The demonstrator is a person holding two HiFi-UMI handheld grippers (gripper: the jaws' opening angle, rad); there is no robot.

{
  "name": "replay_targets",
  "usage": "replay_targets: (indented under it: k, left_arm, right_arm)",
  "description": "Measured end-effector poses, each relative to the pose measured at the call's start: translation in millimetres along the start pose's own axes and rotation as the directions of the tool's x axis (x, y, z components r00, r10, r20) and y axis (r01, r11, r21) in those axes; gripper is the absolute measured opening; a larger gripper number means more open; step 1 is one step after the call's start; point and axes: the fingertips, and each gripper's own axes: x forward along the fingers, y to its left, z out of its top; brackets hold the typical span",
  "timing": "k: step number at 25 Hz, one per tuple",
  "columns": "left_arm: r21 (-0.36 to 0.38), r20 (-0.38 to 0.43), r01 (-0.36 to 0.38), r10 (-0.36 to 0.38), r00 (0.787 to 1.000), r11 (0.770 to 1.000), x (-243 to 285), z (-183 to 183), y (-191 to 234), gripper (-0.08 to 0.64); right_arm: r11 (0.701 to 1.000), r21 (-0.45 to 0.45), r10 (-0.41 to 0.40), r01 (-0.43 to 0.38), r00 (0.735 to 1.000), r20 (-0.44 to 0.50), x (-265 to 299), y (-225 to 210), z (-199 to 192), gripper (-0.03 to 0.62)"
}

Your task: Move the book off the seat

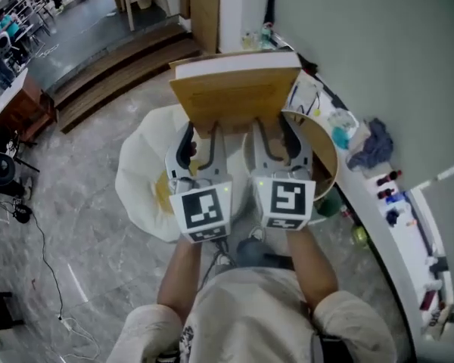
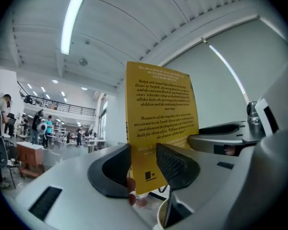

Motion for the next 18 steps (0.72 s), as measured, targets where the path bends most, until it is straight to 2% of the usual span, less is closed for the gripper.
replay_targets:
  k: [3,7,14,18]
  left_arm:
    - [0.004,0.010,0.091,-0.091,0.996,0.996,11,2,-64,0.172]
    - [0.017,-0.003,0.186,-0.186,0.983,0.982,25,3,-147,0.172]
    - [0.028,-0.005,0.272,-0.272,0.962,0.962,40,8,-288,0.170]
    - [0.030,-0.020,0.311,-0.311,0.950,0.950,46,6,-351,0.172]
  right_arm:
    - [0.995,0.003,-0.096,0.096,0.995,-0.007,-25,-59,-11,0.173]
    - [0.983,0.007,-0.185,0.185,0.983,-0.022,-58,-135,-26,0.173]
    - [0.961,0.014,-0.274,0.275,0.961,-0.036,-114,-262,-53,0.173]
    - [0.951,0.023,-0.307,0.309,0.950,-0.059,-138,-318,-68,0.173]
